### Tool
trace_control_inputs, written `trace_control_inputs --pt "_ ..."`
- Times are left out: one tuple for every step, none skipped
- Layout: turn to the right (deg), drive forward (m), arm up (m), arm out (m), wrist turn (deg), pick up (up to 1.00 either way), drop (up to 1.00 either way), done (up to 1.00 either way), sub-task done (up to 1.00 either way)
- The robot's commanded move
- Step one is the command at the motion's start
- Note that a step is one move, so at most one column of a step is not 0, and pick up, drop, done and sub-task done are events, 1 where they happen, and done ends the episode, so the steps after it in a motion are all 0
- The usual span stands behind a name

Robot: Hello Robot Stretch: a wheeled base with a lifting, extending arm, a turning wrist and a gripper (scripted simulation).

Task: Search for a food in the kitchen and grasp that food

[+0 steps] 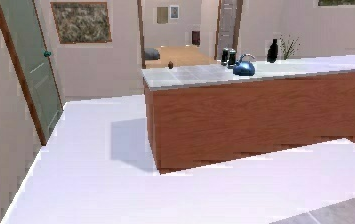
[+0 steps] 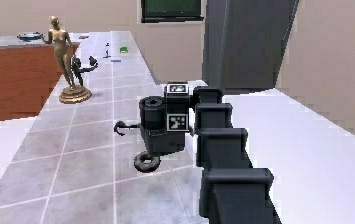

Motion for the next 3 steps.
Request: trace_control_inputs --pt "0.0 0.0 -0.14 0.0 0.0 0.0 0.0 0.0 0.0" --pt "0.0 0.0 0.0 0.0 0.0 1.0 0.0 0.0 0.0" --pt "0.0 0.0 0.1 0.0 0.0 0.0 0.0 0.0 0.0"
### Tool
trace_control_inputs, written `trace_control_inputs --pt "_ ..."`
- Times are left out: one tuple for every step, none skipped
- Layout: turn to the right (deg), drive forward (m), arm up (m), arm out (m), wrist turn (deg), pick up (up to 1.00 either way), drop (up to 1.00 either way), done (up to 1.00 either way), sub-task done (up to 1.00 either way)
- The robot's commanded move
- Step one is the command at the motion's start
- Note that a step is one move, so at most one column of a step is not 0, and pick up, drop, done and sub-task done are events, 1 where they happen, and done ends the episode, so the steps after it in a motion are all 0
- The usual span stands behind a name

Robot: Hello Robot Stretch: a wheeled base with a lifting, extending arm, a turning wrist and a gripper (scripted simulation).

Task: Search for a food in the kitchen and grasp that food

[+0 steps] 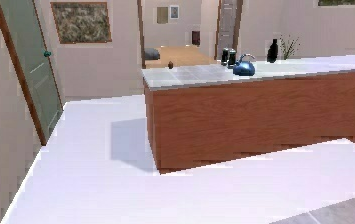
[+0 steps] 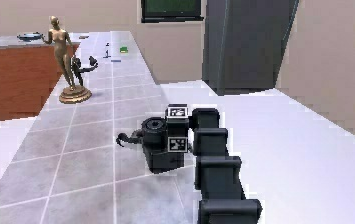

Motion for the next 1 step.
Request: trace_control_inputs --pt "0.0 0.0 0.0 0.0 0.0 0.0 0.0 1.0 0.0"
